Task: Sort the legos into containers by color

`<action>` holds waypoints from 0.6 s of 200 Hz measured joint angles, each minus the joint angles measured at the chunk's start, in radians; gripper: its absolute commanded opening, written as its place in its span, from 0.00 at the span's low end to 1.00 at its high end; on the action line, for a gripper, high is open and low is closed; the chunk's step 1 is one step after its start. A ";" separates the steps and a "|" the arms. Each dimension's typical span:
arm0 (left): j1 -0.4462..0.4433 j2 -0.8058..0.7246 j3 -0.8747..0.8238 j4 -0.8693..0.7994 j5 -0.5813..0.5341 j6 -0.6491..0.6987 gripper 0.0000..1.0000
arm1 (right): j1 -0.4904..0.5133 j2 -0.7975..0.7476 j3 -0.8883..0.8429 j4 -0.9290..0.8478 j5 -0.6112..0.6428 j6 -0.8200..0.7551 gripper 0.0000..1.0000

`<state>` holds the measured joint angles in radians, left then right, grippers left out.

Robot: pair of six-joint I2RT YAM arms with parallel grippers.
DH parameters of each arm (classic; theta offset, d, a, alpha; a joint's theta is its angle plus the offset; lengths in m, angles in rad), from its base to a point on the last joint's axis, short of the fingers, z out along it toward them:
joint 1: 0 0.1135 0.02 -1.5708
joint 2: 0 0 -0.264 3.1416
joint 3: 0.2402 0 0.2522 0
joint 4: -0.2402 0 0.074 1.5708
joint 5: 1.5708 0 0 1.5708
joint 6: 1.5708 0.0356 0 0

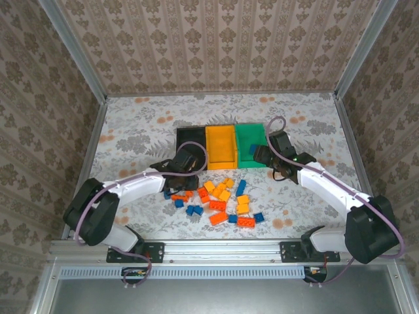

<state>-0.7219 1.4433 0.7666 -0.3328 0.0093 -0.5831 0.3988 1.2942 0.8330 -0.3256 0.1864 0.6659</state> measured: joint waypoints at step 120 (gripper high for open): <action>-0.011 0.403 0.715 -0.045 -0.006 0.129 0.18 | -0.021 -0.148 -0.130 0.001 -0.003 0.019 0.69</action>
<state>-0.7334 1.8462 1.4811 -0.3775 0.0036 -0.4538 0.3775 1.1458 0.7033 -0.3248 0.1833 0.6846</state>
